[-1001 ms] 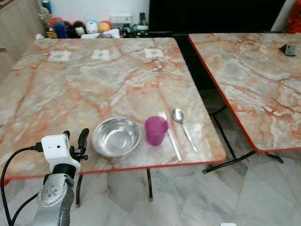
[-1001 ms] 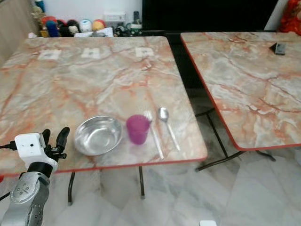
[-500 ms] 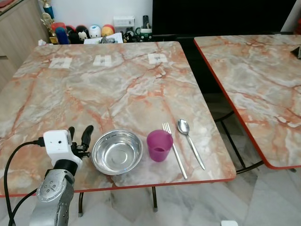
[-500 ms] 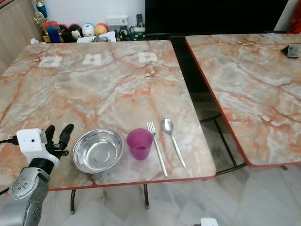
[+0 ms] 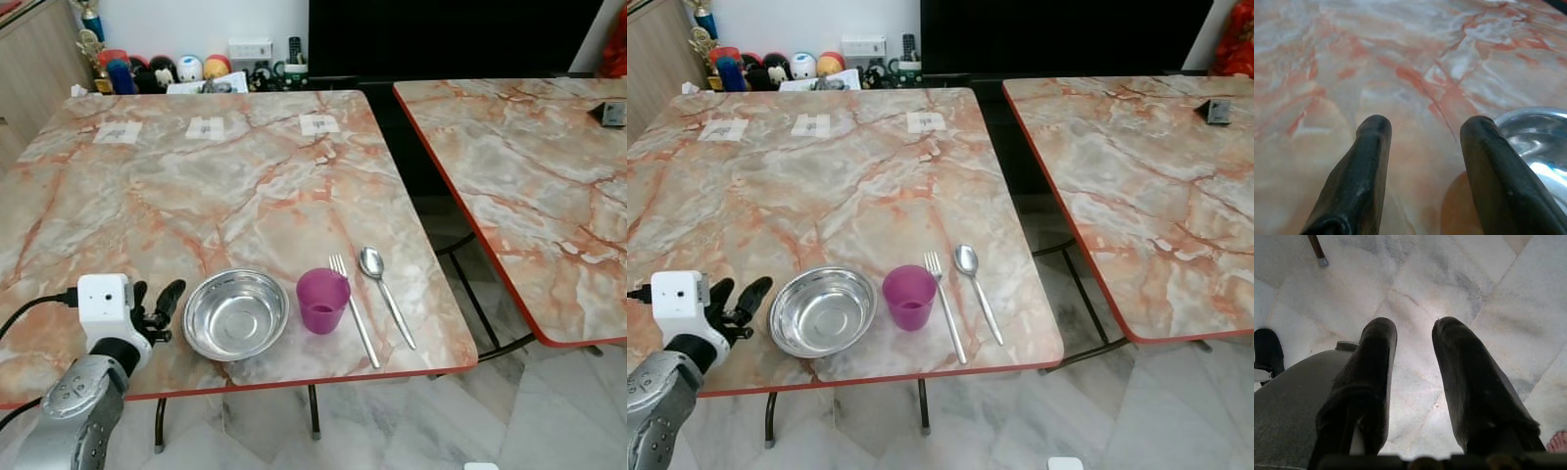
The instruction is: Setting the table
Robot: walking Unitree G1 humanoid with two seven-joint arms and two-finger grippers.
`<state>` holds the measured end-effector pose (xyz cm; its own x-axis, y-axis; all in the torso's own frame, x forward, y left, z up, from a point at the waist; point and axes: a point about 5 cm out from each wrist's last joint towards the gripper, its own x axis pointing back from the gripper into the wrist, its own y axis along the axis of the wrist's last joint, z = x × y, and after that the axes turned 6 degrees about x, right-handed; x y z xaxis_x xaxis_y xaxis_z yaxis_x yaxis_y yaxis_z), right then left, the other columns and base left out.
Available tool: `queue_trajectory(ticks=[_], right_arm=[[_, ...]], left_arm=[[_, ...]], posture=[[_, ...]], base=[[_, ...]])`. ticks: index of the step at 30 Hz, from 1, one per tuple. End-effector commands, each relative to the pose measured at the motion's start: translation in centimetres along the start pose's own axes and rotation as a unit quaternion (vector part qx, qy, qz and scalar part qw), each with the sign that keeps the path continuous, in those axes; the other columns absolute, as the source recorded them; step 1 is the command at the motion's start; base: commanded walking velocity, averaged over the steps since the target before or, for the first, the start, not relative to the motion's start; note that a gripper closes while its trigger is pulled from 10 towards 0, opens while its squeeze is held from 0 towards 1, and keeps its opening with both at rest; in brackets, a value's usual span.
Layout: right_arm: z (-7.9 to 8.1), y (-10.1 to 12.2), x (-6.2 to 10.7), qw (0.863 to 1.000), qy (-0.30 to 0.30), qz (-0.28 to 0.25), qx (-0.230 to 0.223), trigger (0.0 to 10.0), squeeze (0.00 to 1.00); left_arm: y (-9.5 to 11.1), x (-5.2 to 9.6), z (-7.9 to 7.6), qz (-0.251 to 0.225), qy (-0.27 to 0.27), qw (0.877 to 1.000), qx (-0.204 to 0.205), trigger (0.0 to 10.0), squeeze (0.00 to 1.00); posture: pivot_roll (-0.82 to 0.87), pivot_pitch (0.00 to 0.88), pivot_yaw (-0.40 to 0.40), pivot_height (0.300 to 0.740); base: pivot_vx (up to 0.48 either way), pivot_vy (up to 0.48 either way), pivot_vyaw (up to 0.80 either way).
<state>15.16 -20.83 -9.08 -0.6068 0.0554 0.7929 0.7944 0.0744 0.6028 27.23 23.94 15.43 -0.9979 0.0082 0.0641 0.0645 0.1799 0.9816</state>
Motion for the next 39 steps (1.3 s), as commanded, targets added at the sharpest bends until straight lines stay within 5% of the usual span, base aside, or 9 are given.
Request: queue_trajectory(ticks=[1,3,4,5,18,19,39], right_arm=[[0.0,-0.7,0.2,1.000,-0.001,0.012,-0.005,10.0,0.00],[0.0,-0.6,0.2,1.000,0.002,0.010,-0.003,10.0,0.00],[0.0,-0.5,0.1,1.000,0.002,0.010,-0.002,10.0,0.00],[0.0,-0.5,0.1,1.000,0.002,0.010,-0.001,10.0,0.00],[0.0,-0.1,0.0,1.000,-0.005,0.005,-0.008,10.0,0.00],[0.0,-0.1,0.0,1.000,-0.006,0.005,-0.010,10.0,0.00],[0.1,-0.2,0.0,1.000,-0.009,0.008,-0.016,10.0,0.00]], left_arm=[[0.7,-0.1,0.1,0.006,0.012,1.000,0.000,10.0,0.00],[1.0,-0.5,-0.3,0.006,0.006,1.000,-0.003,10.0,0.00],[1.1,-0.6,-0.6,0.006,-0.002,1.000,-0.009,10.0,0.34],[1.1,-0.6,-0.8,0.007,-0.008,1.000,-0.007,10.0,1.00],[0.5,-0.8,-0.6,0.054,0.010,0.998,-0.004,10.0,1.00],[0.7,-0.8,-0.7,0.059,0.007,0.998,-0.002,10.0,0.00],[-0.7,-0.3,-2.0,0.178,-0.058,0.982,-0.033,10.0,0.00]], posture=[[0.11,0.111,-0.044,0.740],[0.11,0.108,-0.049,0.740],[0.11,0.104,-0.050,0.740],[0.11,0.104,-0.050,0.740],[0.12,0.059,-0.055,0.740],[0.11,0.048,-0.056,0.740],[0.12,0.019,-0.041,0.740]], base=[[0.000,0.000,0.00],[0.000,0.000,0.00],[0.000,0.000,0.00],[0.000,0.000,0.00],[0.000,0.000,0.00],[0.000,0.000,0.00],[0.000,0.000,0.00]])
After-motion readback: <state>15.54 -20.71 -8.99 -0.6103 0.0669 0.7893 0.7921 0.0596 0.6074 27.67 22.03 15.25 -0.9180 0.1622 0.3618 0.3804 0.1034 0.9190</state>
